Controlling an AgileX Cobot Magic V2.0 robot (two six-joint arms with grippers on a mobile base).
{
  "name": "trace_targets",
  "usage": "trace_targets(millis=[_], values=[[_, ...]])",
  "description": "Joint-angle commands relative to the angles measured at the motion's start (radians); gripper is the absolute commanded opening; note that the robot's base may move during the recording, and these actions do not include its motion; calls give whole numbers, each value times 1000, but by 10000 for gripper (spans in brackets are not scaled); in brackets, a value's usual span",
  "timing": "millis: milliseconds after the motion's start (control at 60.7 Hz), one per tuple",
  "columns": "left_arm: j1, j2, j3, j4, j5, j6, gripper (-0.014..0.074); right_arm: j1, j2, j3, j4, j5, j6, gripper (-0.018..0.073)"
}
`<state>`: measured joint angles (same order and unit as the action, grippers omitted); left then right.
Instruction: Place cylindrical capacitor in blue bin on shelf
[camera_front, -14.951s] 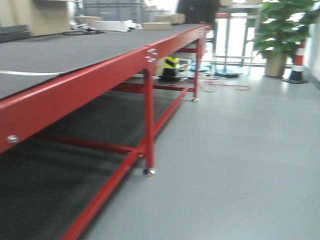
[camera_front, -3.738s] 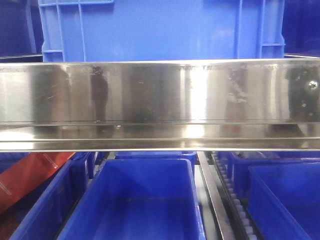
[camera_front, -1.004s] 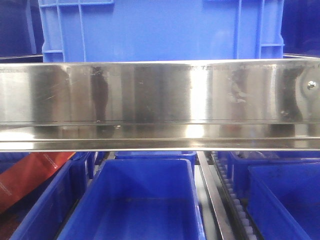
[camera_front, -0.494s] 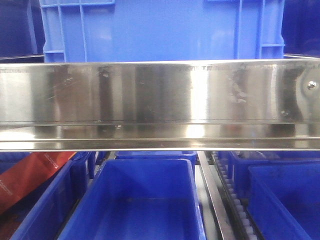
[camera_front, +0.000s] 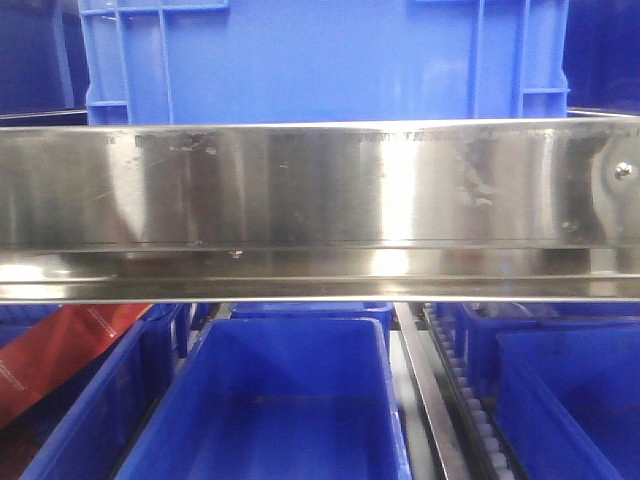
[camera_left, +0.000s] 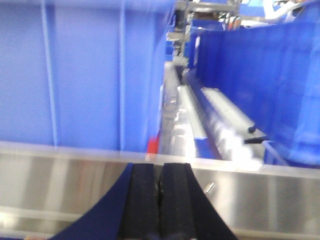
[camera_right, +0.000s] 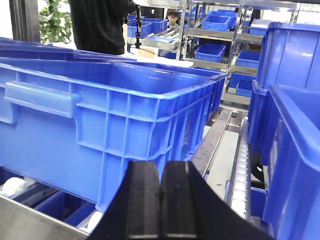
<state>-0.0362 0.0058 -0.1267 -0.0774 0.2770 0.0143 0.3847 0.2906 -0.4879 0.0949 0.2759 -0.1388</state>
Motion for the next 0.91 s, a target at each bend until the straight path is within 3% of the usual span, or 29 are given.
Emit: trace_targets(millis=[0,99,148,247,659,840,889], values=[[3,-6,71,-3,-115,-29,-111,-5,-4,2,-6,-17,0,-159],[1,-6,127,24,-231,-93,-111,-5,-4,2,-6,-17,0,-159],[-1,-6,127,83,-178,-134,-111,-5,-4,2,-6,-17,0,-159],[-10,-6,127,150,-190,-199,-111,-5,-4,2,-6,-19,0,-159],[-98,-6,127,155,-189,-199,-111,-5,-4,2,-6,-19,0,-159],[-98,-6,127,161,-189,-197,-111,-5,-4,2,-6,-19,0,-159],[-98,-6,127,163,-200,-154,-111,-5,-4,2,-6,-19,0,-159]])
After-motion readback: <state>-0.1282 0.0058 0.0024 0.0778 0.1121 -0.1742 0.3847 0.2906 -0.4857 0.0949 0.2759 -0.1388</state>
